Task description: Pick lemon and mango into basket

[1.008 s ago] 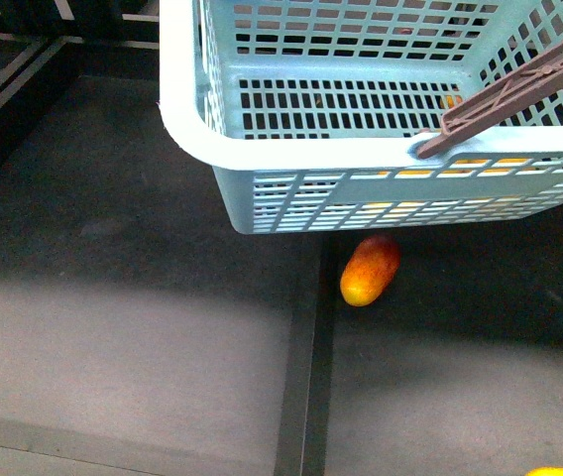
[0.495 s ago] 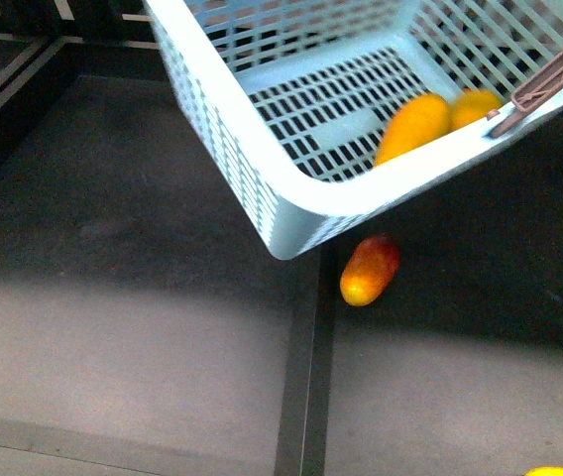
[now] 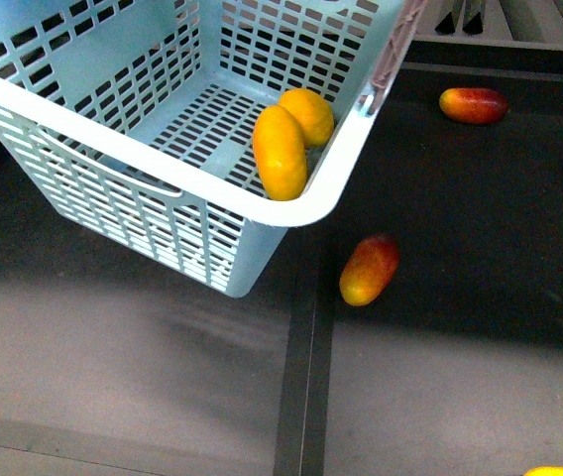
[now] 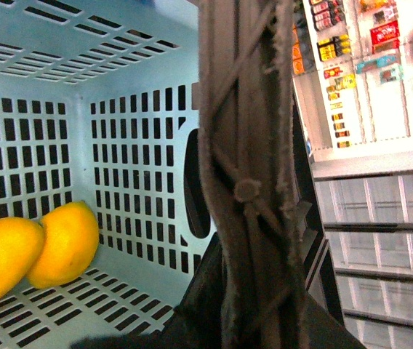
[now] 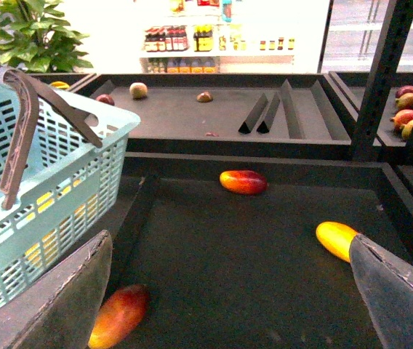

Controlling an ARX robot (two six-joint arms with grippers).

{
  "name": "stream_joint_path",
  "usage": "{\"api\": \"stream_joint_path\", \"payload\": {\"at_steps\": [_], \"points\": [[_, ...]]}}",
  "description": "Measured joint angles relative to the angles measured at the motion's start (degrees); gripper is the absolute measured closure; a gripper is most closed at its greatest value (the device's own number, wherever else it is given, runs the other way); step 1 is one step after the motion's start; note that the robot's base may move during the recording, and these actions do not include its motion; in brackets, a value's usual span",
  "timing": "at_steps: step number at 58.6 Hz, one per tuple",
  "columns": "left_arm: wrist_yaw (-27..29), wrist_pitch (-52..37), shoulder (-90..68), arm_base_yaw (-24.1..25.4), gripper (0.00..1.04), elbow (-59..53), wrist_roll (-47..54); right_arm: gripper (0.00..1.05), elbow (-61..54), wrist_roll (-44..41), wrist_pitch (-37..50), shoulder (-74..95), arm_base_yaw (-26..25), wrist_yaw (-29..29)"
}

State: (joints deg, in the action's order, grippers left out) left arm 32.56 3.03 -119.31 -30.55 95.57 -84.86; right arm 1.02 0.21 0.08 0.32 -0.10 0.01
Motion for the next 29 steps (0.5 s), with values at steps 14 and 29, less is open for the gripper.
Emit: {"api": "stream_joint_path", "payload": {"at_steps": [14,29], "points": [[-3.3,5.0,-10.6,8.7,1.00,13.7,-3.6,0.09,0.0,0.0,0.0,0.0,0.0,0.0],[-11.1,12.3,-21.9,12.3,1.00,27.1,-2.5,0.09,0.0,0.0,0.0,0.0,0.0,0.0]]}}
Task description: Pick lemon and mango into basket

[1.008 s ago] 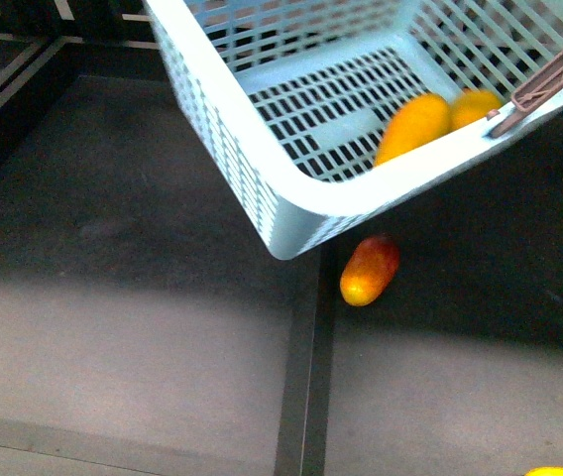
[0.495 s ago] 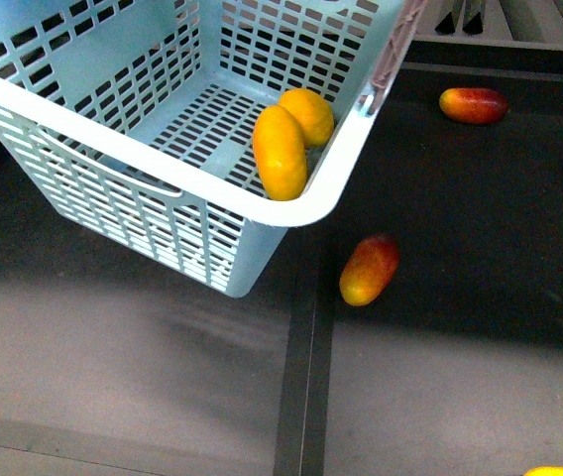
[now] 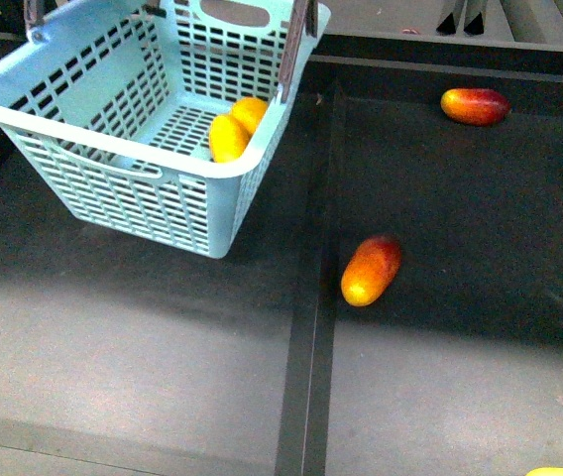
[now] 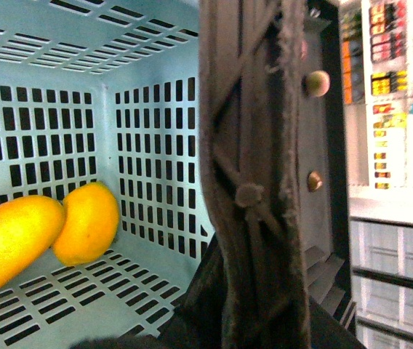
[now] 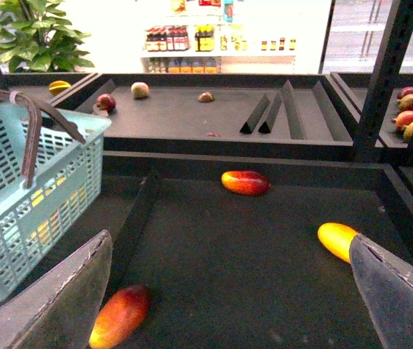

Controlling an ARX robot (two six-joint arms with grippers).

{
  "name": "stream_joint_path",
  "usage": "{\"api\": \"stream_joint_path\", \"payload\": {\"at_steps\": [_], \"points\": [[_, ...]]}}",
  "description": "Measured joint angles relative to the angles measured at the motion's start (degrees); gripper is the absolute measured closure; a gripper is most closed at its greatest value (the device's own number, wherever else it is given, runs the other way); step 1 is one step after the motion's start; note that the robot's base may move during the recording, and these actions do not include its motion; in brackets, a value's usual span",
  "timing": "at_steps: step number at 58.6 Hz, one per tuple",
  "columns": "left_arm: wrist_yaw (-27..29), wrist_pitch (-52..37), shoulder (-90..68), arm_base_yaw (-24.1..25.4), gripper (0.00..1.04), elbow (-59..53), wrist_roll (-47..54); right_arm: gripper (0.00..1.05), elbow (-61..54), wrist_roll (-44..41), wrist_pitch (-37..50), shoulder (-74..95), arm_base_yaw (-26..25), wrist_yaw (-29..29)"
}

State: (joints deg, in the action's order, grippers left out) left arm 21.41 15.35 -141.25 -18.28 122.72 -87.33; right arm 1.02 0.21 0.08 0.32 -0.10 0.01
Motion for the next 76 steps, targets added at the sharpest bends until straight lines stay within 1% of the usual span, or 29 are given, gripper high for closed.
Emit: {"api": "stream_joint_path", "payload": {"at_steps": [2,5,10,25,28,33,34,38,39,43,44,48,49,53,54,56,58,61,62,63,65,66,67,68,70,71,72,74,76], "points": [[-1.8,1.1,-1.5,0.2,1.00,0.7,0.5,0.09,0.0,0.0,0.0,0.0,0.0,0.0],[-3.1,1.5,-2.4,0.2,1.00,0.8,0.8,0.09,0.0,0.0,0.0,0.0,0.0,0.0],[-3.7,0.3,-2.7,0.4,1.00,0.2,0.8,0.09,0.0,0.0,0.0,0.0,0.0,0.0],[-3.1,-5.2,1.5,0.6,1.00,-10.3,-0.6,0.09,0.0,0.0,0.0,0.0,0.0,0.0],[-1.9,-6.0,2.9,0.4,0.93,-12.9,-1.3,0.09,0.0,0.0,0.0,0.0,0.0,0.0],[0.3,-6.8,6.1,-0.3,0.74,-18.4,-3.1,0.09,0.0,0.0,0.0,0.0,0.0,0.0],[0.5,-6.8,6.4,-0.4,0.72,-18.9,-3.2,0.09,0.0,0.0,0.0,0.0,0.0,0.0],[2.3,-6.8,9.0,-1.2,0.57,-21.9,-4.5,0.09,0.0,0.0,0.0,0.0,0.0,0.0],[2.6,-6.8,9.3,-1.3,0.56,-22.2,-4.5,0.09,0.0,0.0,0.0,0.0,0.0,0.0],[5.1,-6.8,12.2,-2.2,0.42,-24.7,-4.9,0.09,0.0,0.0,0.0,0.0,0.0,0.0],[5.6,-6.8,12.6,-2.3,0.40,-24.9,-4.9,0.09,0.0,0.0,0.0,0.0,0.0,0.0],[8.9,-4.2,15.7,-3.4,0.26,-25.2,-4.8,0.09,0.0,0.0,0.0,0.0,0.0,0.0],[9.2,-3.7,16.1,-3.6,0.24,-25.1,-4.8,0.09,0.0,0.0,0.0,0.0,0.0,0.0],[13.2,0.3,18.6,-5.1,0.11,-24.1,-4.8,0.09,0.0,0.0,0.0,0.0,0.0,0.0],[13.4,0.6,19.0,-5.5,0.07,-23.8,-4.8,0.09,0.0,0.0,0.0,0.0,0.0,0.0],[13.4,0.8,19.5,-5.9,0.05,-23.5,-4.8,0.09,0.0,0.0,0.0,0.0,0.0,0.0],[13.4,0.8,20.0,-6.4,0.08,-23.1,-4.9,0.09,0.0,0.0,0.0,0.0,0.0,0.0],[13.0,0.2,20.1,-6.6,0.07,-23.2,-4.3,0.09,0.0,0.0,0.0,0.0,0.0,0.0],[11.1,-3.7,20.5,-6.4,0.10,-25.0,-0.9,0.09,0.0,0.0,0.0,0.0,0.0,0.0],[8.3,-9.7,21.3,-6.1,0.14,-27.8,3.2,0.09,0.0,0.0,0.0,0.0,0.0,0.0],[3.0,-22.0,23.3,-5.2,0.20,-34.5,13.5,0.09,0.0,0.0,0.0,0.0,0.0,0.0],[0.9,-31.2,25.1,-4.6,0.26,-40.1,24.2,0.09,0.0,0.0,0.0,0.0,0.0,0.0],[-0.6,-39.8,27.1,-3.8,0.31,-45.6,31.8,0.09,0.0,0.0,0.0,0.0,0.0,0.0],[-1.9,-46.8,29.2,-3.0,0.36,-50.8,42.2,0.09,0.0,0.0,0.0,0.0,0.0,0.0],[-3.0,-56.2,33.2,-1.4,0.45,-58.7,54.4,0.09,0.0,0.0,0.0,0.0,0.0,0.0],[-3.5,-60.3,35.7,-0.4,0.50,-62.9,62.6,0.09,0.0,0.0,0.0,0.0,0.0,0.0],[-4.1,-63.6,38.2,0.6,0.56,-66.7,68.4,0.09,0.0,0.0,0.0,0.0,0.0,0.0],[-5.0,-67.1,41.9,2.2,0.64,-72.3,75.2,0.09,0.0,0.0,0.0,0.0,0.0,0.0],[-5.8,-68.8,44.4,3.2,0.72,-76.4,78.8,0.09,0.0,0.0,0.0,0.0,0.0,0.0]]}}
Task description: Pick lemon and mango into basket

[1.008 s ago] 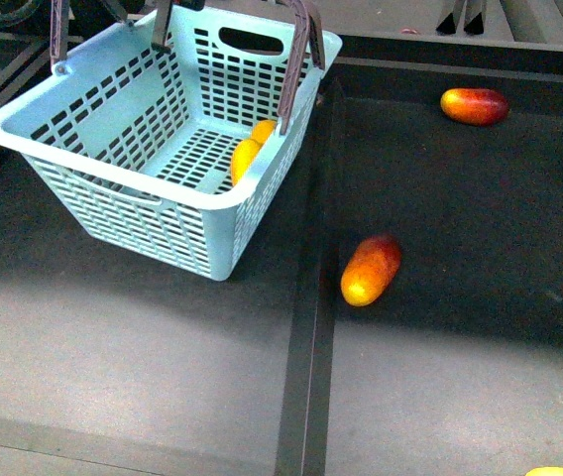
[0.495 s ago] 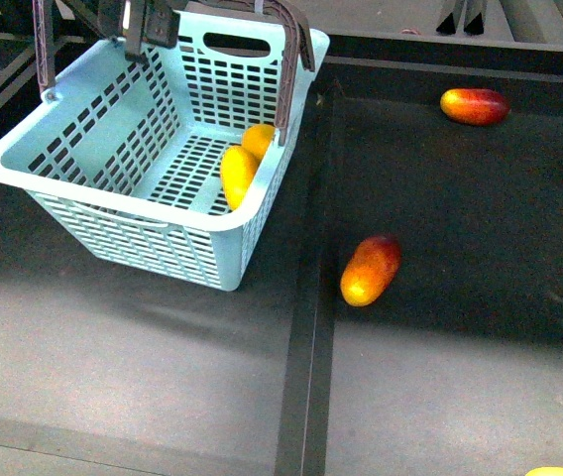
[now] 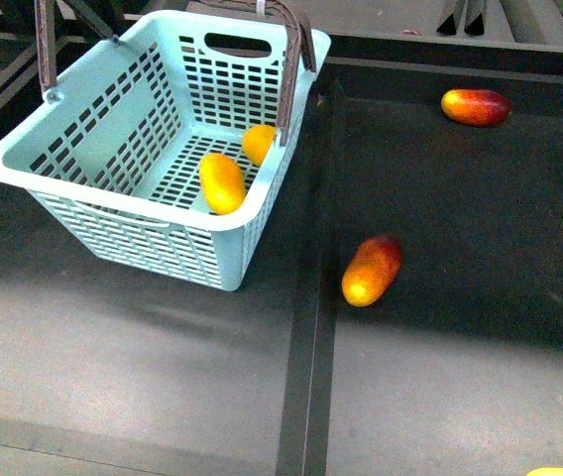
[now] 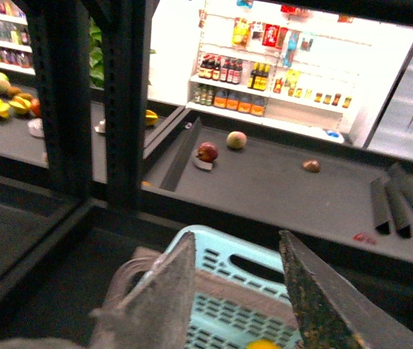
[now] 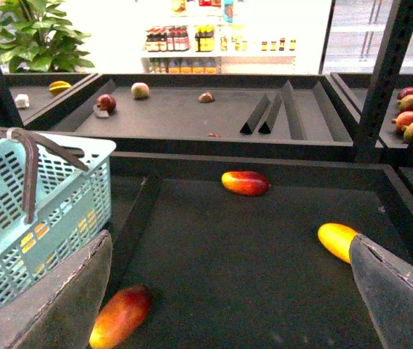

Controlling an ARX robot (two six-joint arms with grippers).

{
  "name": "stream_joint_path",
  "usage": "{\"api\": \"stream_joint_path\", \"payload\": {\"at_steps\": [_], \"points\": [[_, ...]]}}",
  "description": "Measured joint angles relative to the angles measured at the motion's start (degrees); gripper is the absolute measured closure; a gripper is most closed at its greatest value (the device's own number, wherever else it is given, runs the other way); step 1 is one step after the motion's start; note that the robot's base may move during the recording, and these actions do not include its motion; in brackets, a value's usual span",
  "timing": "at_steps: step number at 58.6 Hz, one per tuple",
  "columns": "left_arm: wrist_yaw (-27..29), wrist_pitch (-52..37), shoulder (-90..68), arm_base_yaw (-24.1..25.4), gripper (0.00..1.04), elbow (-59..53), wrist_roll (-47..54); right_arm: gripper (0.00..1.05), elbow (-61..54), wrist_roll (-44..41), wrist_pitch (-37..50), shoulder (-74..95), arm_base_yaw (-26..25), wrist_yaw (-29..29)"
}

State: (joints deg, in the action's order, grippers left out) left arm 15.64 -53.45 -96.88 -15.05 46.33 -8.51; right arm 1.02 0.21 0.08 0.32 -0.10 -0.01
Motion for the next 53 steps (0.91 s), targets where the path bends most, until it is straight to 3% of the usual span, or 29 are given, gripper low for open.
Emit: {"api": "stream_joint_path", "payload": {"at_steps": [9,42,45,53], "points": [[-4.0,-3.5,7.2,2.7,1.02,-14.1,6.1,0.09,0.0,0.0,0.0,0.0,0.0,0.0],[-11.5,-4.7,31.9,10.8,1.02,-39.5,7.7,0.09,0.0,0.0,0.0,0.0,0.0,0.0],[-15.0,-3.4,33.7,13.1,1.02,-41.0,7.8,0.09,0.0,0.0,0.0,0.0,0.0,0.0],[-15.4,1.4,40.8,14.8,1.02,-42.9,7.8,0.09,0.0,0.0,0.0,0.0,0.0,0.0]]}}
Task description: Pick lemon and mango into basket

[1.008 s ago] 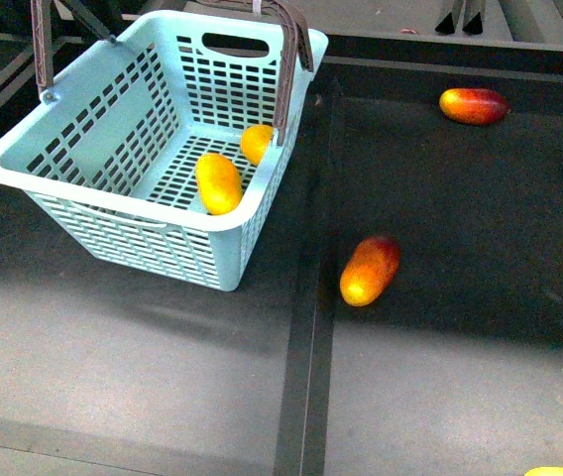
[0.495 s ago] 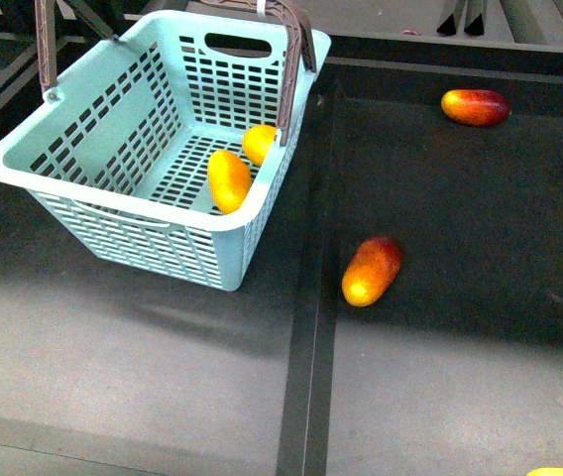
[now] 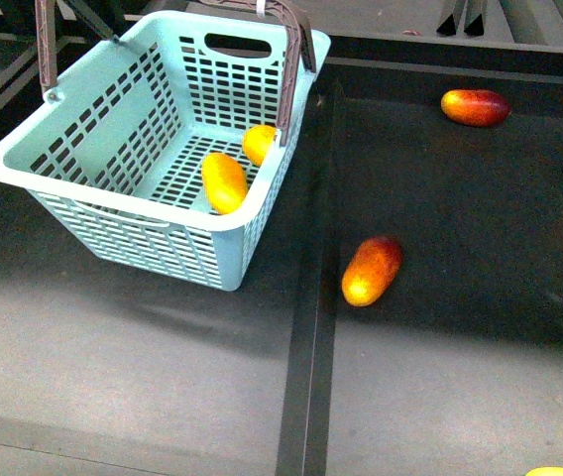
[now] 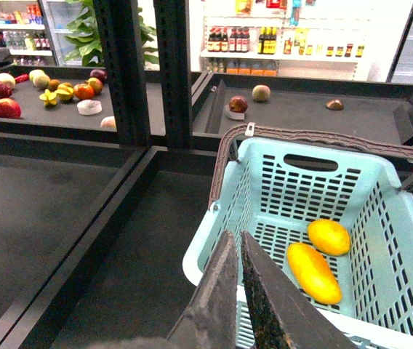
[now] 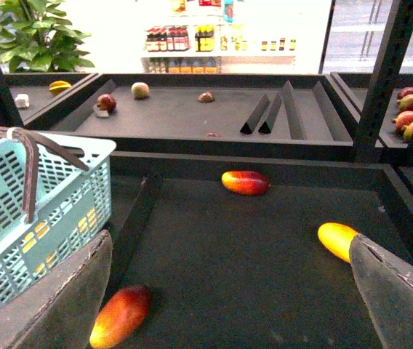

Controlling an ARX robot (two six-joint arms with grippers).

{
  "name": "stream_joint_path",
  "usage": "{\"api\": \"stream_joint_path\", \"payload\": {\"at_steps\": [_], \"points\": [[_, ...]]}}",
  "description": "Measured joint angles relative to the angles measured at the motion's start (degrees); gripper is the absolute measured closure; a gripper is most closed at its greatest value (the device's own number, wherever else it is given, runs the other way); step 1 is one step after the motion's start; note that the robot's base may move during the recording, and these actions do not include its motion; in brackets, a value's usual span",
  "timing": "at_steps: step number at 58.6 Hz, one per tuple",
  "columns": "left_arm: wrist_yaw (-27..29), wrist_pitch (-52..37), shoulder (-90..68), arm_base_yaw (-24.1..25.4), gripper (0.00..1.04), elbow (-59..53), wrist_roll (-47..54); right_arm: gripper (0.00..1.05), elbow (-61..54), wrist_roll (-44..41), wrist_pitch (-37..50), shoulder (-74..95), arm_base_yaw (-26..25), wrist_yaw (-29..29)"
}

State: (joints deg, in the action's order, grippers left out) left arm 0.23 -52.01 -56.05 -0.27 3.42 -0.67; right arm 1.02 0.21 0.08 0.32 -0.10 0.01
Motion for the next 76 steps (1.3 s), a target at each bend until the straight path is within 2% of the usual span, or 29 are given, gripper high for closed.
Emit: {"api": "stream_joint_path", "payload": {"at_steps": [34,76], "points": [[-0.2,24.9,28.6,0.0,1.02,-2.5,0.0,0.09,0.0,0.0,0.0,0.0,0.0,0.0],[-0.2,41.9,46.0,0.0,1.02,-2.5,0.0,0.09,0.0,0.0,0.0,0.0,0.0,0.0]]}}
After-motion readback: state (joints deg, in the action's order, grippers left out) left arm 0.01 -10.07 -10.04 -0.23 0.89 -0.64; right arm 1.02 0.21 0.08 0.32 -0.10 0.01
